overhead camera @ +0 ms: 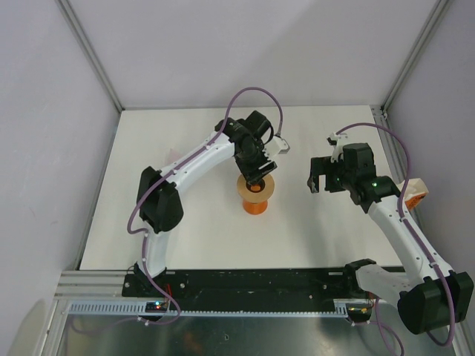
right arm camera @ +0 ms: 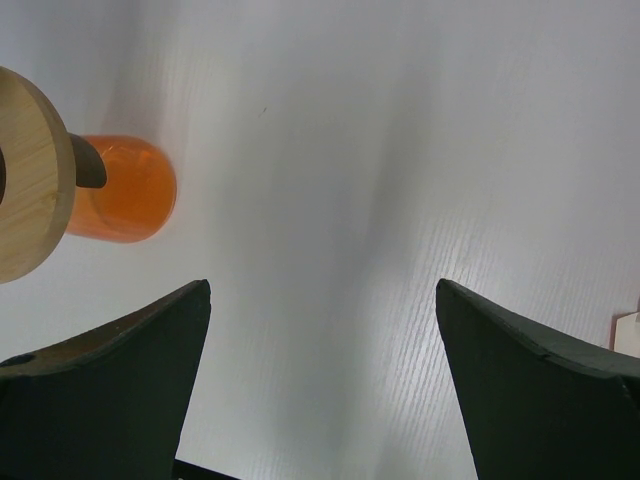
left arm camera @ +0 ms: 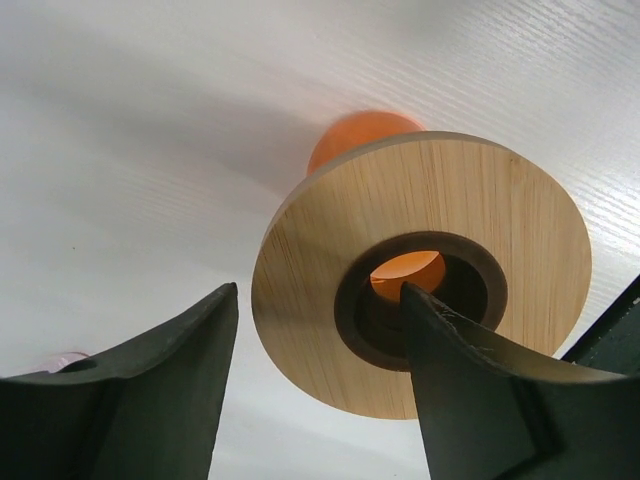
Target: Place the coffee filter in the dripper
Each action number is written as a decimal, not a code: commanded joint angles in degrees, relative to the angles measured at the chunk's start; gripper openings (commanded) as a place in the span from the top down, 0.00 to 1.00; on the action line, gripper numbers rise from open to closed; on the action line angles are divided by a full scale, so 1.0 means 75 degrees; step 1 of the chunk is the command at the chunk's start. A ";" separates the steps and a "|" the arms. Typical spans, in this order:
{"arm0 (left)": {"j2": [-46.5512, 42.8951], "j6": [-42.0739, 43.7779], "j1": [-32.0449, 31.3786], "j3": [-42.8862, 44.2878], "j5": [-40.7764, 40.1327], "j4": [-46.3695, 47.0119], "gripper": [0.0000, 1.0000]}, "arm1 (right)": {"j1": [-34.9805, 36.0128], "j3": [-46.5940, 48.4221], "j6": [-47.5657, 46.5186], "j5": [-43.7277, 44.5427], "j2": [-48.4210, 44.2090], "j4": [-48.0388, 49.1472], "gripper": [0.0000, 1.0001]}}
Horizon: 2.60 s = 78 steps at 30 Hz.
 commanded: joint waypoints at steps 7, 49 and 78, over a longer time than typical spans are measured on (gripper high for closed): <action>-0.0657 -0.0095 -0.0037 0.0829 -0.0056 -0.0026 0.21 | -0.0027 -0.0038 -0.0087 -0.0112 0.0004 0.0137 0.01; -0.0396 -0.3710 0.4679 -0.2555 -0.4138 0.4020 0.14 | -0.0113 -0.0194 -0.0052 -0.0151 -0.0256 0.0288 0.01; -0.3050 -0.1805 0.4952 -0.5675 -0.3952 0.4435 0.83 | -0.0492 -0.0194 0.0030 -0.0724 -0.0237 0.0384 0.01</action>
